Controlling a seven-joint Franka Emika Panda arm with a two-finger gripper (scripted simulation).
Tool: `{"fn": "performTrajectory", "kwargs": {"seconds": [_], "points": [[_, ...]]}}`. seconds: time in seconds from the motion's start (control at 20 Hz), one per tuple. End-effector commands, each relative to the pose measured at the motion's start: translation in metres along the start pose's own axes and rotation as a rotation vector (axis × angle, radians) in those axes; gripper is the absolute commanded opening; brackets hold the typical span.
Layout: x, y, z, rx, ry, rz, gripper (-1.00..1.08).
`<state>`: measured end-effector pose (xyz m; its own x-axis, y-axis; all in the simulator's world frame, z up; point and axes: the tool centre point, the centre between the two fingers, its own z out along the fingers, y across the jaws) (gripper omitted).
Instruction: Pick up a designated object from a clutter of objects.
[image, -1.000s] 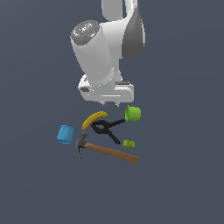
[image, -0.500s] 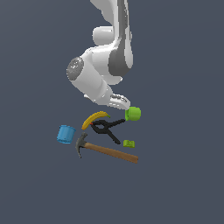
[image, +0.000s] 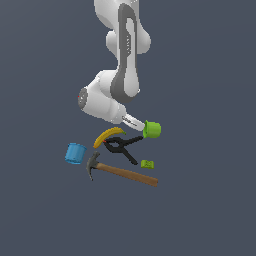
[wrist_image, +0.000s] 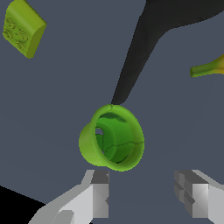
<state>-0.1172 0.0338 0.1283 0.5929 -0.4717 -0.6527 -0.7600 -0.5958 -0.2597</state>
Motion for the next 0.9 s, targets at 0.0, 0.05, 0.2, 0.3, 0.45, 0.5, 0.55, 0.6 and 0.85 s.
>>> {"fn": "performTrajectory", "kwargs": {"seconds": [0.0, 0.05, 0.2, 0.3, 0.45, 0.5, 0.55, 0.6, 0.85], "points": [[-0.002, 0.006, 0.013, 0.049, -0.048, 0.077, 0.28], [-0.002, 0.008, 0.018, 0.068, -0.067, 0.107, 0.28], [-0.004, 0.015, 0.032, 0.125, -0.122, 0.199, 0.28], [-0.006, 0.019, 0.041, 0.163, -0.157, 0.261, 0.28], [-0.008, 0.024, 0.053, 0.217, -0.206, 0.349, 0.28], [-0.008, 0.025, 0.056, 0.234, -0.221, 0.375, 0.28], [-0.009, 0.027, 0.059, 0.249, -0.234, 0.400, 0.28], [-0.009, 0.028, 0.062, 0.263, -0.246, 0.423, 0.28], [-0.010, 0.032, 0.073, 0.320, -0.294, 0.515, 0.28]]}}
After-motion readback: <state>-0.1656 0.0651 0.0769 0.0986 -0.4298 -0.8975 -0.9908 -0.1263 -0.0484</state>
